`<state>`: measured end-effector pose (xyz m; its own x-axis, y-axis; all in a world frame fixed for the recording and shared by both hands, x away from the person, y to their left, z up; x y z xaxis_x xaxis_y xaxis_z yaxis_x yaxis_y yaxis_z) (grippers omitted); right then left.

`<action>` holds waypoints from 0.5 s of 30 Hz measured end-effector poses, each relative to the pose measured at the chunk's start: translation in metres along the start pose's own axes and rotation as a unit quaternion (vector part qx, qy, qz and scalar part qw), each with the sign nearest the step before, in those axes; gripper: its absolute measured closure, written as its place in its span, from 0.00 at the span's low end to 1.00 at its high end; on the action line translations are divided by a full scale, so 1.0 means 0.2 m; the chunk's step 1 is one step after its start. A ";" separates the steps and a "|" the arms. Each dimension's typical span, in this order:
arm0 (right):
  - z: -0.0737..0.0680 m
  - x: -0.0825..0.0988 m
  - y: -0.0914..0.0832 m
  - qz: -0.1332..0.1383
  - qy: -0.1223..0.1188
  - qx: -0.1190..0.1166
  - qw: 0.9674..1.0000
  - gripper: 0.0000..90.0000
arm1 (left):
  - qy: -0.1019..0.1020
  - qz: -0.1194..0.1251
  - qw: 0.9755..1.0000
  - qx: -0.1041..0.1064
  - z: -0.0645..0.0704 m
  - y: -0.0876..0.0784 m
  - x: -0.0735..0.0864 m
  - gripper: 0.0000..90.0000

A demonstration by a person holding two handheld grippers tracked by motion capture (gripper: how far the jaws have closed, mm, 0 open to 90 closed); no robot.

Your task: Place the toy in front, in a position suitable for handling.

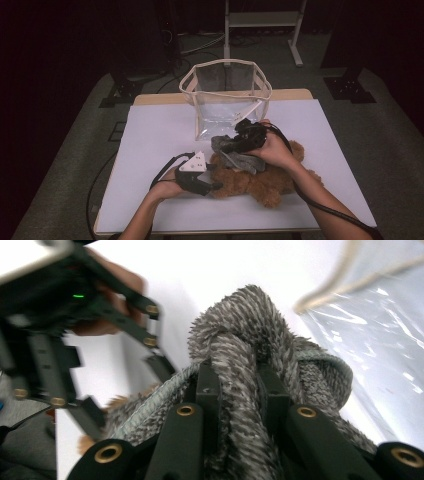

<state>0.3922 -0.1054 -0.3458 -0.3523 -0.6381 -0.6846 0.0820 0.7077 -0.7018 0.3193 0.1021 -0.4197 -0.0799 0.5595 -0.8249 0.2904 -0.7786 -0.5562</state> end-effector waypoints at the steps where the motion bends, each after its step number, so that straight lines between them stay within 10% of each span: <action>1: 0.01 0.01 -0.01 0.000 0.008 0.002 1.000 0.84 | 0.002 -0.001 1.000 0.000 0.00 0.00 0.00 0.43; 10: -0.02 0.07 0.01 0.001 0.018 -0.057 0.998 0.84 | -0.014 0.022 1.000 -0.005 -0.01 -0.01 -0.03 0.36; 15: 0.01 0.07 -0.01 0.006 0.021 -0.039 0.999 0.84 | 0.010 0.011 1.000 0.010 0.02 -0.01 -0.04 0.40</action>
<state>0.3885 -0.1170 -0.3550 -0.3912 -0.6173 -0.6826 0.0139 0.7376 -0.6751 0.3156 0.0973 -0.4122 -0.0539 0.5471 -0.8353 0.2729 -0.7966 -0.5394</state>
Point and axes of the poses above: each handheld gripper's, and its own axes: y roughly forward along the jaws, x roughly out of its underside, z roughly to its right, the point moved 1 cm from there along y, roughly forward along the jaws, and after that the axes turned 5 degrees about -x, right-handed, at the moved point
